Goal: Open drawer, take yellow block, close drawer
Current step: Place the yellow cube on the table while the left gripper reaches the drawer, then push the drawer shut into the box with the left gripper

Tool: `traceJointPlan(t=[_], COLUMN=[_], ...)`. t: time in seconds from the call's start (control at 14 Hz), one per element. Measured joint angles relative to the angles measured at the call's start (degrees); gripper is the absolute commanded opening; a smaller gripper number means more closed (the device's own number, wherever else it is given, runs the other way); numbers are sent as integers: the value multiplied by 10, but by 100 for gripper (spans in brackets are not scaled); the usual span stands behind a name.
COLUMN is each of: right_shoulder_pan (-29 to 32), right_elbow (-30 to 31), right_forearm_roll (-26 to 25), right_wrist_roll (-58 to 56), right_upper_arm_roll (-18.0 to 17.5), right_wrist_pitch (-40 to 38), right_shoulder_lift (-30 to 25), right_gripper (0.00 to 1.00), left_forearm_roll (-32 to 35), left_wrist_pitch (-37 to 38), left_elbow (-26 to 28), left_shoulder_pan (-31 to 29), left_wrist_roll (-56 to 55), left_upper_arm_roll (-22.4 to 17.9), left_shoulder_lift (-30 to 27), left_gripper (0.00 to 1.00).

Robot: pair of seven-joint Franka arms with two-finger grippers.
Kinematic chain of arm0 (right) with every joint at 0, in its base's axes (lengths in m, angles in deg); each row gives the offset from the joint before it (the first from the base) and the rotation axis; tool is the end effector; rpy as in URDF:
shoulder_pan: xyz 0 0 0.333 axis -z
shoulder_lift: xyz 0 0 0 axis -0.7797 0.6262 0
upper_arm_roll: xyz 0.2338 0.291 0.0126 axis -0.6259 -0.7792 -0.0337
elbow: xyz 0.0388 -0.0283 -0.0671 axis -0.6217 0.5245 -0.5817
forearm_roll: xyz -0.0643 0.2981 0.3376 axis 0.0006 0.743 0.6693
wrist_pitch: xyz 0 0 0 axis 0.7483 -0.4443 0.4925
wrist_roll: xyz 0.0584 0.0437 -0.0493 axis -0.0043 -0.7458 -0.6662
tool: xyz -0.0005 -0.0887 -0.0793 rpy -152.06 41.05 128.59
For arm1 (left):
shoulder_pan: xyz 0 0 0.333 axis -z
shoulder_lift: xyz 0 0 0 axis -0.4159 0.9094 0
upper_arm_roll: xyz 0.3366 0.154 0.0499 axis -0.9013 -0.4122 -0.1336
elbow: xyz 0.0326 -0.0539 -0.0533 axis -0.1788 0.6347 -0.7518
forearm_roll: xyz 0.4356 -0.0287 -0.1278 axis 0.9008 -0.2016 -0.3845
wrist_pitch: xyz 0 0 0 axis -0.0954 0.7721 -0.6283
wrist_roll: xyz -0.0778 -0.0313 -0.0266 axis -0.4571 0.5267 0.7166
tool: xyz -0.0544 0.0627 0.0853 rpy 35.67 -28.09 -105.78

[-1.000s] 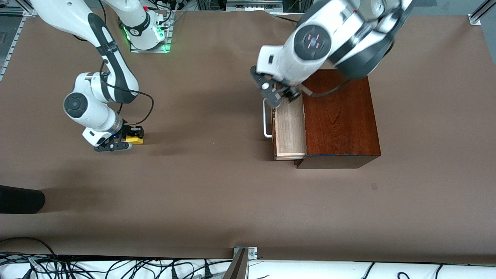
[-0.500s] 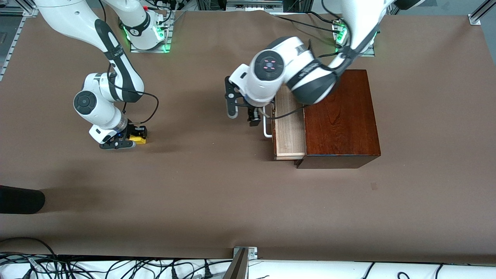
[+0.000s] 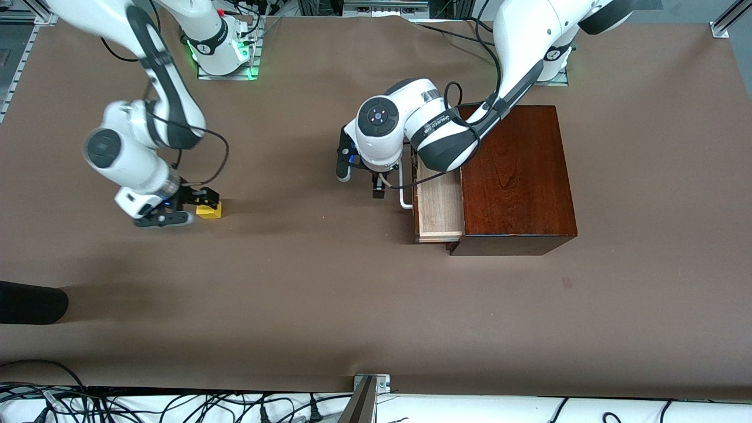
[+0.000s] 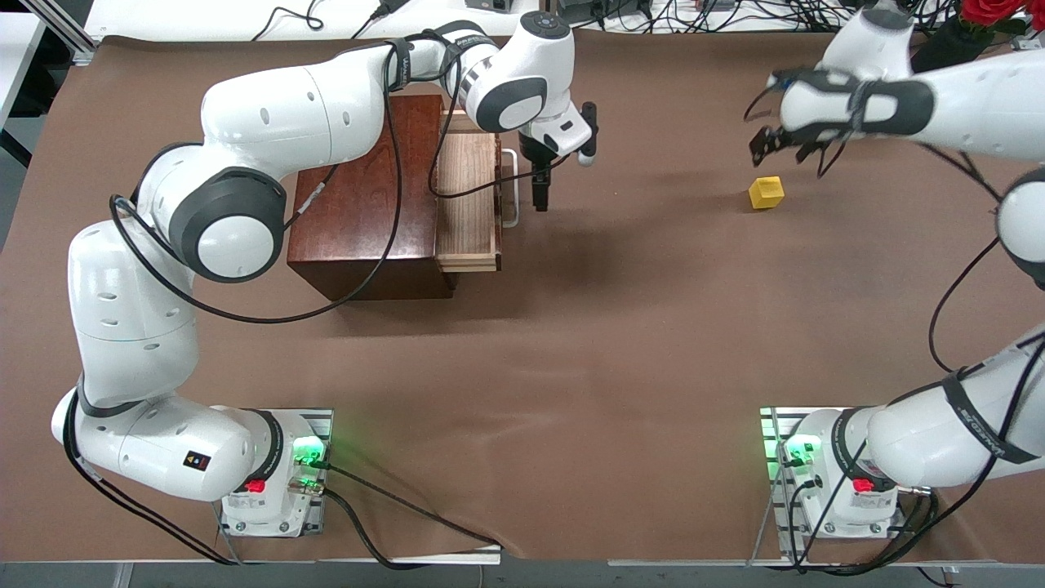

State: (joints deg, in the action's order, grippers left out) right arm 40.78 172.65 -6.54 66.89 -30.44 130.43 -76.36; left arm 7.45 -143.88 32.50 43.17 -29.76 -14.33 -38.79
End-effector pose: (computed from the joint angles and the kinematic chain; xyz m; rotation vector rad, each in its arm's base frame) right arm 0.6294 0.0614 0.3278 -3.1102 -0.1590 0.0331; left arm 0.5696 -0.5533 0.3023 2.0918 -2.2138 -0.2622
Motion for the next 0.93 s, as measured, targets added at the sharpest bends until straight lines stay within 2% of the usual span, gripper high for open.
traceJointPlan(t=[0.21, 0.43, 0.64, 0.93], right_shoulder_pan=[0, 0, 0, 0], right_elbow=[-112, -218, -262, -280], right_forearm_roll=[0, 0, -3, -22], right_wrist_roll=[-2, -7, -16, -22], right_upper_arm_roll=[0, -2, -3, -3], right_wrist_pitch=[-173, -297, -320, -324], right_shoulder_lift=[-64, -82, -82, -75], right_gripper=[100, 100, 100, 100], left_forearm_roll=[0, 1, 1, -1], left_wrist_pitch=[58, 106, 140, 168], left_elbow=[-2, -7, -8, -8], left_shoulder_pan=[-7, -31, -61, -85], left_wrist_roll=[2, 37, 70, 84], left_upper_arm_roll=[-6, -7, -5, -3], left_shoulder_lift=[-1, -5, -11, -19], left_gripper=[100, 100, 100, 100])
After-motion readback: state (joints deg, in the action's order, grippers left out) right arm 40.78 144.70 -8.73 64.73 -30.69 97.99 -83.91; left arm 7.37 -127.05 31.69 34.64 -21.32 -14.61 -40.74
